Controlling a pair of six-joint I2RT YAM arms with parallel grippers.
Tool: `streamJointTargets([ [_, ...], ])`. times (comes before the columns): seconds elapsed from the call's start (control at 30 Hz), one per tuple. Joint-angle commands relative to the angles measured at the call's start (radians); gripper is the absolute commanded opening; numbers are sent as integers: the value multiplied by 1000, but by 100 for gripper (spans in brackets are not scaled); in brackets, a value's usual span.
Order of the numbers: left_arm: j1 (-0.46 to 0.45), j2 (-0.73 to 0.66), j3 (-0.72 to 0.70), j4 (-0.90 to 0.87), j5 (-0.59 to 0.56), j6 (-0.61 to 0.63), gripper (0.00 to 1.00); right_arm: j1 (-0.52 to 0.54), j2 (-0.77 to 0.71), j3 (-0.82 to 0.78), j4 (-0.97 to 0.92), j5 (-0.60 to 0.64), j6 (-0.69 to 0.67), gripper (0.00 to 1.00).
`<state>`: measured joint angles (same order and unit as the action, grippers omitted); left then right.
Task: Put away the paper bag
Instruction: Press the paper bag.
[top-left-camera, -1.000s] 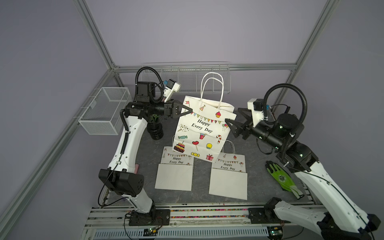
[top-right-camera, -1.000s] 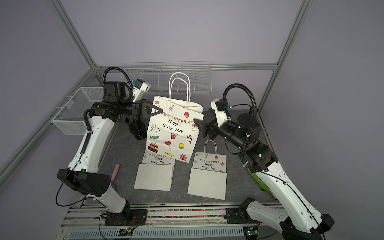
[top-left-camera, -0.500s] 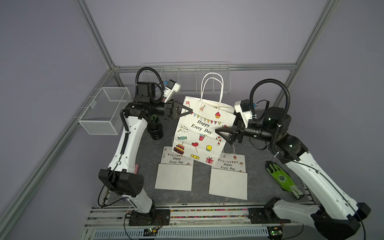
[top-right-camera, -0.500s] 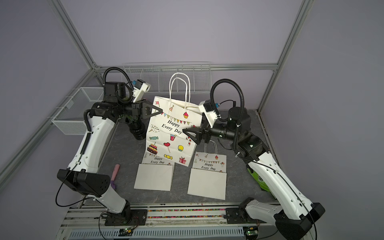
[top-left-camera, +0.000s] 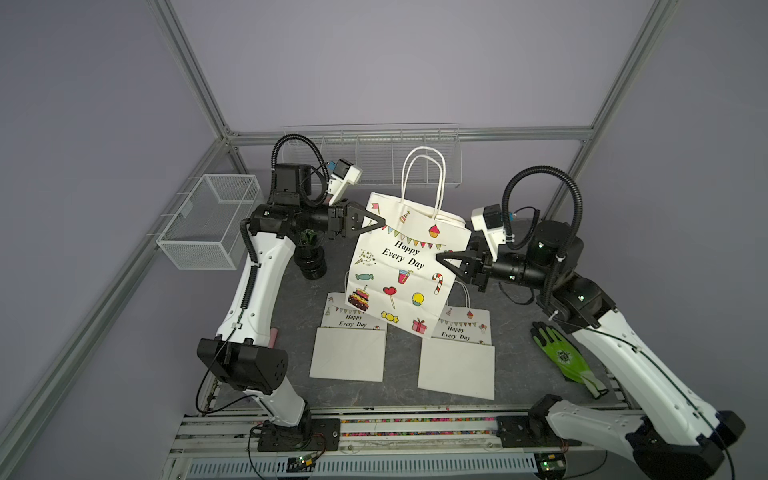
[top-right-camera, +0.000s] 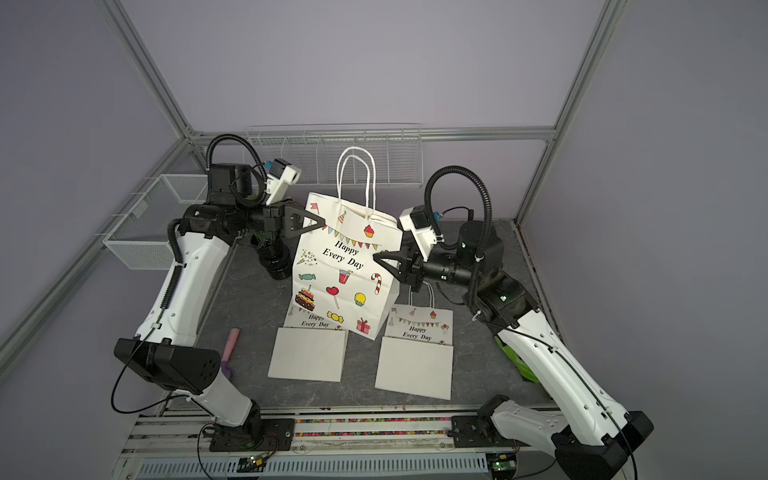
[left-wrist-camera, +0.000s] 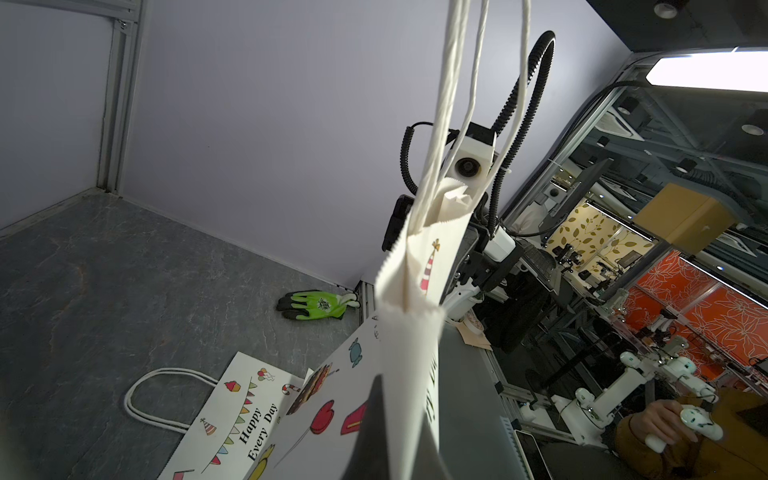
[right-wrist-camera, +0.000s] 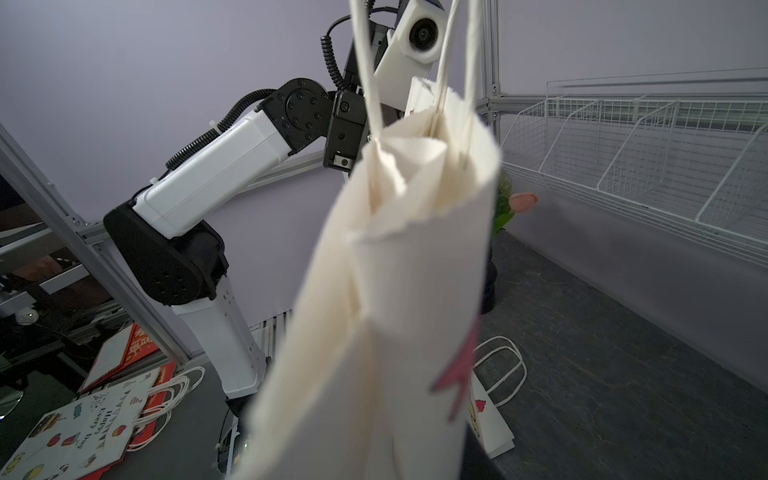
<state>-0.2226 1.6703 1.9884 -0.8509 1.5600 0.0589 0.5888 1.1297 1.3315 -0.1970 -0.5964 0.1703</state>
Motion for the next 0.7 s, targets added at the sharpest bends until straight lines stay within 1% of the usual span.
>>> streamJointTargets([
  [0.0,6,-9,-11,-8,54,42,5,-1,-25,-11,37,40,21,21],
  [0.17,6,-13,-17,-8,54,42,8,0,-27,-17,65,76,60,9],
  [0.2,6,-15,-22,-8,54,43,11,0,-27,-17,66,88,69,7],
  [0.23,7,-19,-25,-8,53,44,17,-1,-28,-19,67,100,72,7],
  [0.27,6,-22,-29,-8,54,45,25,-1,-30,-18,64,109,75,7],
  [0.3,6,-26,-31,-8,54,45,36,-1,-31,-18,59,123,75,7],
  [0.33,6,-29,-34,-8,54,45,49,-1,-34,-19,52,135,73,7],
  [0.37,6,-34,-37,-8,52,45,60,-4,-36,-17,42,143,71,7],
  [0.4,7,-40,-36,-8,51,42,74,-11,-37,-12,28,143,65,7],
  [0.43,6,-46,-38,-8,44,38,91,-21,-42,-5,13,137,63,7],
  [0.47,7,-54,-41,-8,33,32,99,-35,-45,-2,2,126,66,7],
  [0.57,7,-103,-67,-8,-61,9,98,-121,-46,12,-18,29,99,7],
  [0.67,6,-180,-127,8,-201,-31,98,-235,-22,38,-8,-145,155,7],
])
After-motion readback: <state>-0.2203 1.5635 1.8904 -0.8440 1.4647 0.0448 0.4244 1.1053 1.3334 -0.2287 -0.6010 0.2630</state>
